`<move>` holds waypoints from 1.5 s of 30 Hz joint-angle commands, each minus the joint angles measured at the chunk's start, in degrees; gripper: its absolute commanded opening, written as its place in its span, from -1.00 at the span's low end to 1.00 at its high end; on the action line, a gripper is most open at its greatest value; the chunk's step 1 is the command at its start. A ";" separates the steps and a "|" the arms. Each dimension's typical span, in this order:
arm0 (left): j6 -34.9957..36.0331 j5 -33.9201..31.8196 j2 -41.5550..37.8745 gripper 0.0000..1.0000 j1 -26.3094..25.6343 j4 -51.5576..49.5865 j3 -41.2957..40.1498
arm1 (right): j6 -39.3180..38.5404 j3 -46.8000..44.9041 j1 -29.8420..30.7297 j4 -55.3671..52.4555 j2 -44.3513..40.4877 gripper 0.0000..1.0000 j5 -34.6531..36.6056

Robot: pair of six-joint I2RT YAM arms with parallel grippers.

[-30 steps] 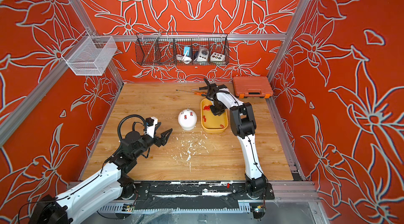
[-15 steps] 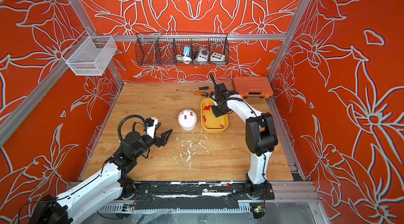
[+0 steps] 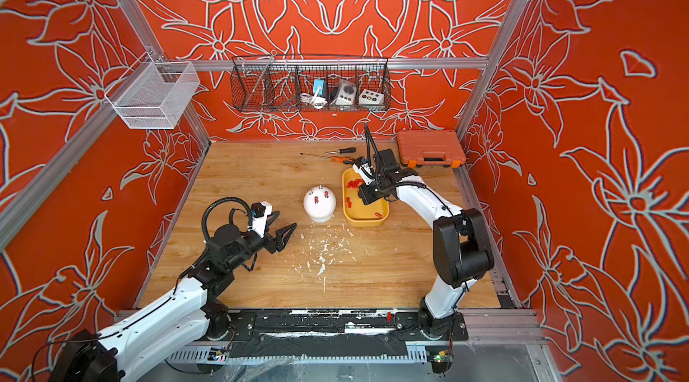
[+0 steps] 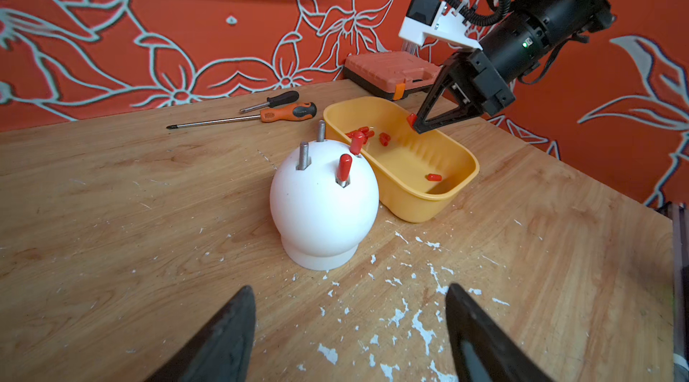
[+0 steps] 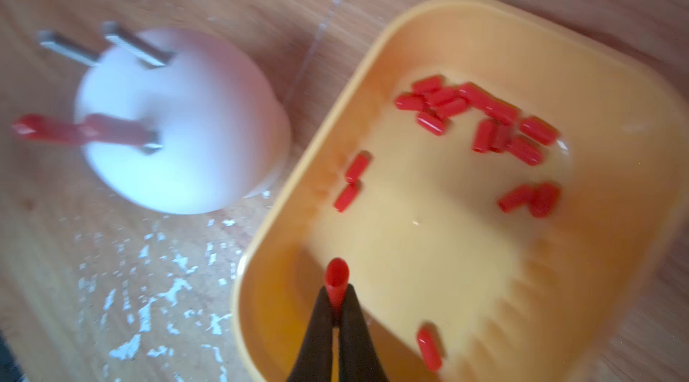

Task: Cover the protruding screws with screw protection sleeves
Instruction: Pick up the screw protection sleeve from the storage box.

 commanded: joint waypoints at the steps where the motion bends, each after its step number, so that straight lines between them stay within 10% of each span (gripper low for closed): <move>1: 0.85 5.87 -0.62 0.53 0.01 4.71 -1.29 | -6.11 -2.67 2.57 6.50 -4.96 -1.00 -18.05; 6: -0.22 14.89 -3.46 0.29 -0.07 8.16 -2.45 | -12.65 -7.79 11.03 8.12 -11.27 -1.00 -22.60; 21: -9.21 19.57 -41.14 0.52 -1.02 -5.64 -11.38 | -10.42 -17.04 22.73 13.63 -19.41 -1.00 -29.08; 35: -1.39 32.12 -12.90 0.31 -5.97 -3.04 -1.33 | -17.65 -14.67 29.77 6.22 -20.60 -1.00 -22.81; 45: -1.28 33.71 -9.44 0.16 -6.62 -1.09 -0.74 | -18.16 -13.70 30.97 5.28 -19.73 -1.00 -20.71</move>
